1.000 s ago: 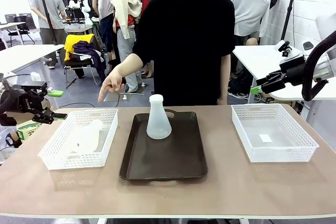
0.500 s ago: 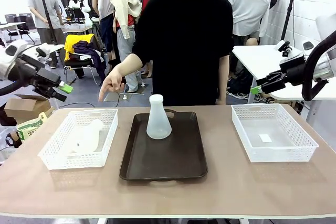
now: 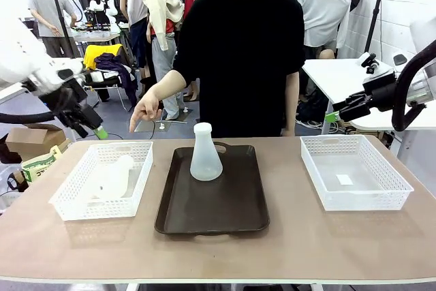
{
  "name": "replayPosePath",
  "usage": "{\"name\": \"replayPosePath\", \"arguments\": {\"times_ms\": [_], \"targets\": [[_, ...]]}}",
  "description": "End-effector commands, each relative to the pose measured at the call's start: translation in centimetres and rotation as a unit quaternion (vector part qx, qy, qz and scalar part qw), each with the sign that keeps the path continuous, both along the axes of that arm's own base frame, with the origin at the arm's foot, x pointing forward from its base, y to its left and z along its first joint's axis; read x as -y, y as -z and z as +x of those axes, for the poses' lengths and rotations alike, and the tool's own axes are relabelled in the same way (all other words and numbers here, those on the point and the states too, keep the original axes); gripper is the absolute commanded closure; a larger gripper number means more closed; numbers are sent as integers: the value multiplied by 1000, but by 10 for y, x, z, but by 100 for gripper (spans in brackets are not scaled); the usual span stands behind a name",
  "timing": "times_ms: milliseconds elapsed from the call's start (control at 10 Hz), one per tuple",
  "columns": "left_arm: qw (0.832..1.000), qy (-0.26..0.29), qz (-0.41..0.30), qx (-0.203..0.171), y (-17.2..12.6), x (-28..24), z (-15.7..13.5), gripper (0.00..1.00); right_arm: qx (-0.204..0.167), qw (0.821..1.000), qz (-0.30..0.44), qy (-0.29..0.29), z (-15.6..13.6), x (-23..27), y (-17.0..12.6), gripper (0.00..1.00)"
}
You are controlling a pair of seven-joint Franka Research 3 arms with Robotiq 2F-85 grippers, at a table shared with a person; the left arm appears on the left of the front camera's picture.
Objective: Prepare the laboratory tools.
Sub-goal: Pick up the Big flask that the person points to.
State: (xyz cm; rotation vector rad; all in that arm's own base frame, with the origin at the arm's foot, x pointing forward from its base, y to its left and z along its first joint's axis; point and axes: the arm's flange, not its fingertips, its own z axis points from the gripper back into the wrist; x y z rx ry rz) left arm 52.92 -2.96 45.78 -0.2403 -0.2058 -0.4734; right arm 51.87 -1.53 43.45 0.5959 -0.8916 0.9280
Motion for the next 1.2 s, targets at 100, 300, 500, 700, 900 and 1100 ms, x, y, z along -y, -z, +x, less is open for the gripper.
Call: {"name": "replayPosePath", "arguments": {"times_ms": [100, 300, 500, 700, 900, 1100], "targets": [[991, -113, 59, -45, 22, 36, 16, 0, -2, 1000, -3, -3, -1, 0, 2, 0], [986, -153, 55, -44, 44, 53, 27, 0, -2, 1000, -3, -3, -1, 0, 2, 0], [981, -182, 69, -23, 58, 66, 36, 0, -2, 1000, -3, -3, -1, 0, 2, 0], [978, -192, 82, -21, 74, 75, 47, 0, -2, 1000, -3, -3, -1, 0, 2, 0], [973, -206, 99, -26, 89, 76, 66, 0, -2, 1000, -3, -3, -1, 0, 2, 0], [970, -219, 102, -19, 98, 74, 76, 0, -2, 1000, -3, -3, -1, 0, 2, 0]]}}
